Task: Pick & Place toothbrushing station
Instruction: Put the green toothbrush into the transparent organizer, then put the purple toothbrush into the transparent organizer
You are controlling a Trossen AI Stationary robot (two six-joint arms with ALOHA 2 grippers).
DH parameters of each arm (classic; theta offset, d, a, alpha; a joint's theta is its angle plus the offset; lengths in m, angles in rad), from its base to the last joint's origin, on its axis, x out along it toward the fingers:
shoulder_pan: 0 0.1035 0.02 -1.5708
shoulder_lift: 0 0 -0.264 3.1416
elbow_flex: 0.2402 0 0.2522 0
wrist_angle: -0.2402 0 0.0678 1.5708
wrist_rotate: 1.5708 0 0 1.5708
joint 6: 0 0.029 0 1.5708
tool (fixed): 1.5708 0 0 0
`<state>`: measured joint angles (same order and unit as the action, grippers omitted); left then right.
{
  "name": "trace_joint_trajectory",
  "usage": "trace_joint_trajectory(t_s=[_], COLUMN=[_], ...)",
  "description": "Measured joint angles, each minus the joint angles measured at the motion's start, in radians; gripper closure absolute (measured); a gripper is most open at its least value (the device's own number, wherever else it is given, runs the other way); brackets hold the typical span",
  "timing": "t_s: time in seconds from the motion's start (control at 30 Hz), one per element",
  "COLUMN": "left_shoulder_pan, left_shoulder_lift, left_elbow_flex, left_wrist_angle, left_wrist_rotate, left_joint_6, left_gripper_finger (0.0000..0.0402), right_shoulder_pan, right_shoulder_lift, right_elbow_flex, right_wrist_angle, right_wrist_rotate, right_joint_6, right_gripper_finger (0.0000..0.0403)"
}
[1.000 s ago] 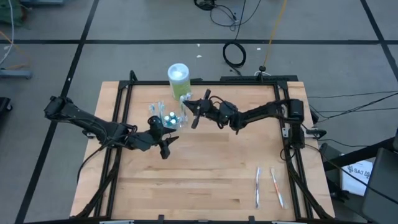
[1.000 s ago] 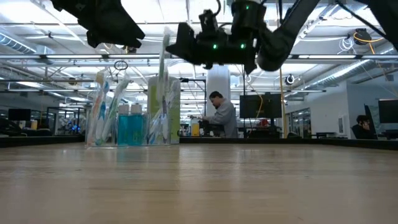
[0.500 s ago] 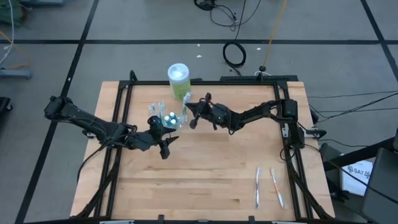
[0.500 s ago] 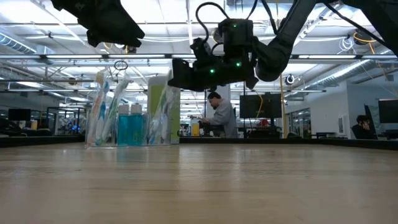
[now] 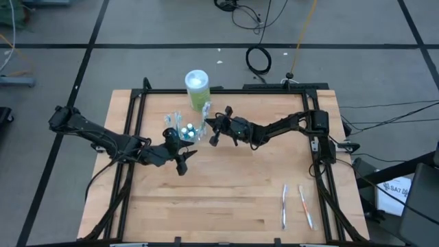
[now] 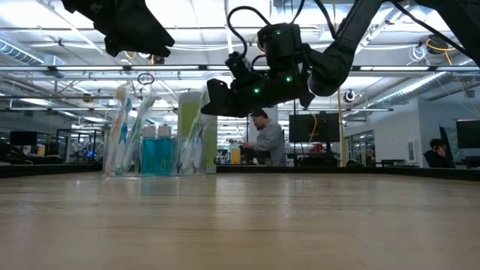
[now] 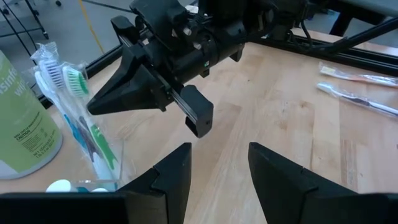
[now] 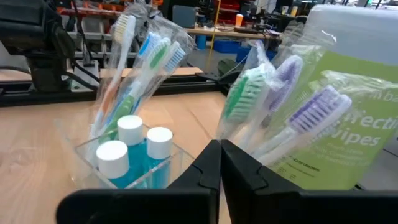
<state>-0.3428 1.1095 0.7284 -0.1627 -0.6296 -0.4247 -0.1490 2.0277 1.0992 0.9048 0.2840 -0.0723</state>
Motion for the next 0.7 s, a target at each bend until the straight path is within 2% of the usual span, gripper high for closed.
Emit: trace_joint_trajectory(t_s=[0.23, 0.53, 0.7], left_shoulder_pan=[0.000, 0.000, 0.000], left_shoulder_lift=[0.000, 0.000, 0.000], left_elbow_flex=[0.000, 0.000, 0.000], left_wrist_angle=[0.000, 0.000, -0.001], left_wrist_rotate=[0.000, 0.001, 0.001], left_joint_6=[-0.002, -0.002, -0.007], left_gripper_finger=[0.0236, 0.0236, 0.0236], right_shoulder_pan=[0.001, 0.012, 0.029], right_shoulder_lift=[0.000, -0.012, -0.027], right_elbow_flex=[0.000, 0.000, 0.000], right_wrist_angle=[-0.004, -0.014, -0.040], right_wrist_rotate=[-0.004, -0.026, -0.019], right_joint_6=[0.000, 0.017, 0.050], right_gripper_finger=[0.0369, 0.0286, 0.0253])
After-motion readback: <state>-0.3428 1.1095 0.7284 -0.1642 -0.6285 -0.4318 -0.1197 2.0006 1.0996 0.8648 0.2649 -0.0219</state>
